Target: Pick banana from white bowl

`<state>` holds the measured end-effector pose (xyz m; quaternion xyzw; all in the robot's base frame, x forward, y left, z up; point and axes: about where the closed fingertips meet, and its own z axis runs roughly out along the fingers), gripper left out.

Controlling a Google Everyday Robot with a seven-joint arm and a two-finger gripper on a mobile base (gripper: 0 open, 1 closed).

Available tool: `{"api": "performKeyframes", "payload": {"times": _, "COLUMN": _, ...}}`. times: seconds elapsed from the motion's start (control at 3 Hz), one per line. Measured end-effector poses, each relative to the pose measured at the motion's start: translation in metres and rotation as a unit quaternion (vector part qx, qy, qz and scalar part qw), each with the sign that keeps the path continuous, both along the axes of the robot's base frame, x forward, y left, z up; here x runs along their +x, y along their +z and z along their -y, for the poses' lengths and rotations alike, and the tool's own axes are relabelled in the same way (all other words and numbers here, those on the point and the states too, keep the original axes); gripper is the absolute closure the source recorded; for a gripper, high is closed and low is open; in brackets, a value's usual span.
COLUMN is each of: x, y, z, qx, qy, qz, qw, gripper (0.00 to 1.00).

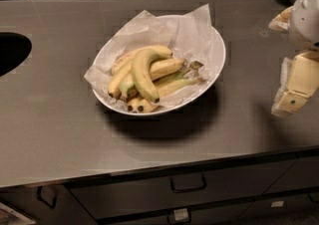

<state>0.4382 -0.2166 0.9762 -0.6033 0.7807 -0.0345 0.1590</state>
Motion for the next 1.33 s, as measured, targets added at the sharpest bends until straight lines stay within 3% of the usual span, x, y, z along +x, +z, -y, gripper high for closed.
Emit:
{"api": "performKeyframes", "payload": {"times": 0.33, "x": 0.000, "y": 0.000, "z": 0.000, "qx": 0.000, "qy": 0.000, "qz": 0.000, "qw": 1.0000, "gripper": 0.00}}
{"api": "performKeyframes", "payload": {"times": 1.0, "x": 0.007, "y": 0.021, "z": -0.070, "qx": 0.005, "qy": 0.067, "qz": 0.030, "qw": 0.9973, "gripper": 0.00}}
{"api": "performKeyframes", "payload": {"times": 1.33, "x": 0.018, "y": 0.029, "z": -0.111, "qx": 0.022, "qy": 0.086, "qz": 0.039, "qw": 0.9953, "gripper": 0.00}}
